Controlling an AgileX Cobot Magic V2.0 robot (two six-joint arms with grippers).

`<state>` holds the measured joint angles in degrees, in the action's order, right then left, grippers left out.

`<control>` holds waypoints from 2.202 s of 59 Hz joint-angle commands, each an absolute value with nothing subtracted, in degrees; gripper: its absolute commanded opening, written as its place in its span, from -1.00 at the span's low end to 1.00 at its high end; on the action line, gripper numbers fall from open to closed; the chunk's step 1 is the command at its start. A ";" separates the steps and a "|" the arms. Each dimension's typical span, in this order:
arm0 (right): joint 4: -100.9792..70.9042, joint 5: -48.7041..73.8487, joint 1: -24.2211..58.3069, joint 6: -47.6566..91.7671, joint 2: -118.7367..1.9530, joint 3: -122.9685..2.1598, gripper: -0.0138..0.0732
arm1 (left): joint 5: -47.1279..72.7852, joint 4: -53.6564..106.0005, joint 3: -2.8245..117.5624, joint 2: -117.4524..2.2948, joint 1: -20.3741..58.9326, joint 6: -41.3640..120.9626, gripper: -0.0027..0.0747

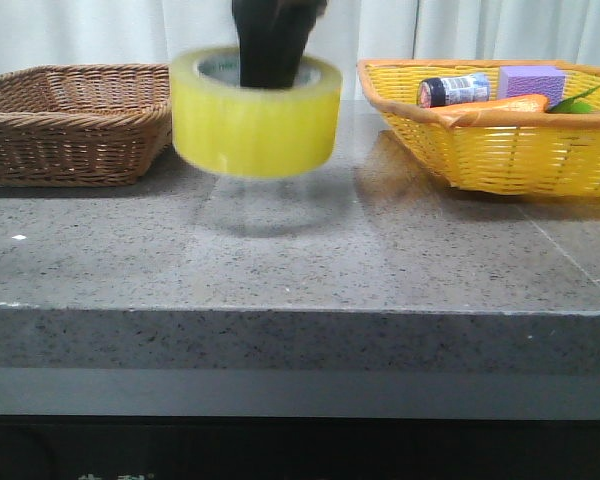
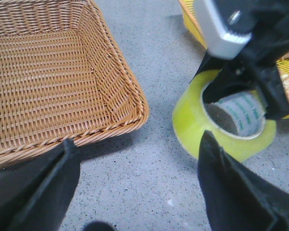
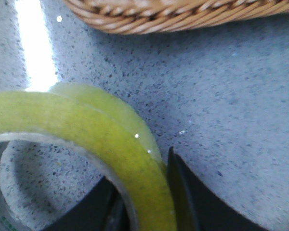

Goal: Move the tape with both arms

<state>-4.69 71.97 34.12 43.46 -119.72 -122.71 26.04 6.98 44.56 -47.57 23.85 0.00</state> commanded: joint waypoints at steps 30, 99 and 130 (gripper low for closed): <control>-1.36 76.28 34.14 44.04 -119.56 -120.36 -0.09 | 21.87 7.57 46.46 -47.41 24.39 0.00 0.39; -28.58 53.12 13.08 22.72 -67.62 -85.49 0.26 | 21.87 7.57 46.46 -47.41 24.39 0.00 0.39; -29.34 40.98 13.36 25.12 -39.02 -49.88 0.26 | 22.34 7.57 46.46 -47.41 24.39 1.93 0.39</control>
